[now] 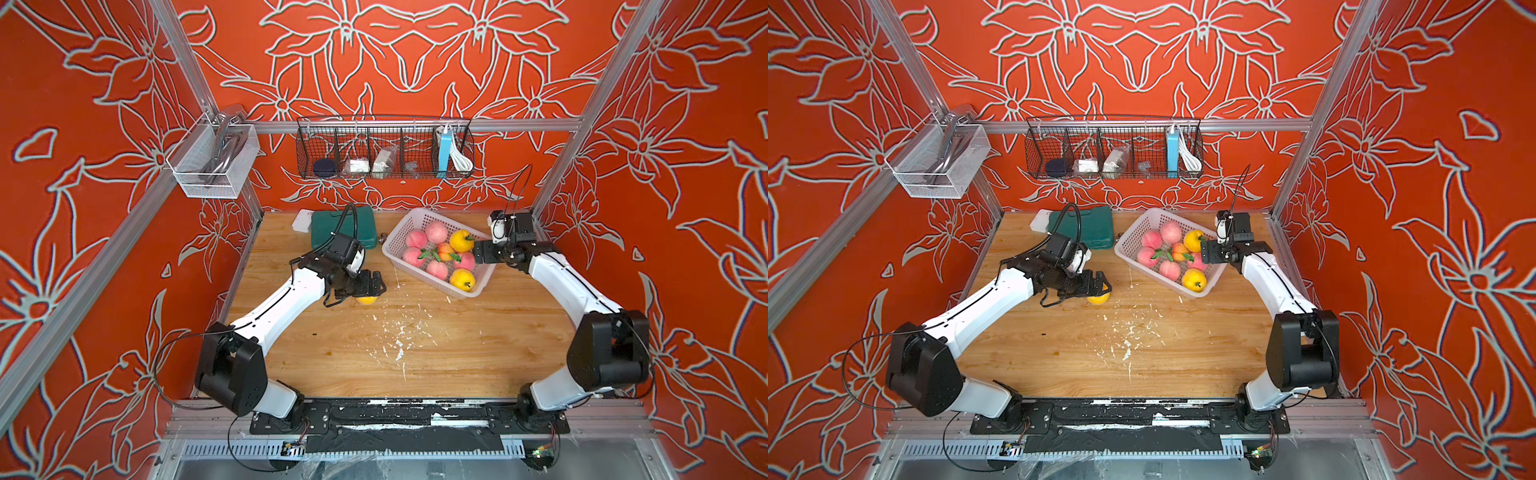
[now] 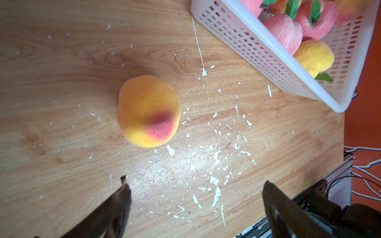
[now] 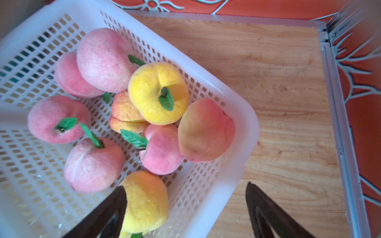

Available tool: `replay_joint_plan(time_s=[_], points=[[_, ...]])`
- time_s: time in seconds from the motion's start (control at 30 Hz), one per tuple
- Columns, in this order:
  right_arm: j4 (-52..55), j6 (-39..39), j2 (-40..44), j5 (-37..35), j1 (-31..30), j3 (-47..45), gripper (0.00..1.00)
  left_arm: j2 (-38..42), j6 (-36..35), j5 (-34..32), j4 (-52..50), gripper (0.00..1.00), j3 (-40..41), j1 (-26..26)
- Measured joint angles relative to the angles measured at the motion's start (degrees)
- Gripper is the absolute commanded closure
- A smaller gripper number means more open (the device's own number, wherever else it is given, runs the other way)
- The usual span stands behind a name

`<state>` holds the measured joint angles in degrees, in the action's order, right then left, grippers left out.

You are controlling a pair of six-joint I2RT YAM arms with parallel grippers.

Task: Put the peaches into the basket
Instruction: Place the peach in the basket, then pick up the peach from the center of the board.

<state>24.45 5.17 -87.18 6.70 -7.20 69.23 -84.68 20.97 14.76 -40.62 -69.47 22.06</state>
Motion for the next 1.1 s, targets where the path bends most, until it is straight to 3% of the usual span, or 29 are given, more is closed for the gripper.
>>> replay_joint_plan(time_s=[0.17,0.53,1.1], points=[[1.0,1.0,5.0,2.0,-3.2,-2.5,0.05,-2.9,-2.1,-3.3,-2.3,0.04,-4.0,0.0],[3.7,4.3,17.1,2.4,-16.4,-6.5,0.04,-11.2,-5.2,-8.7,-6.3,0.01,-7.0,0.1],[2.2,7.5,21.1,2.3,-16.9,-14.5,0.03,-24.4,-6.0,-11.8,-6.3,0.01,-14.5,1.3]])
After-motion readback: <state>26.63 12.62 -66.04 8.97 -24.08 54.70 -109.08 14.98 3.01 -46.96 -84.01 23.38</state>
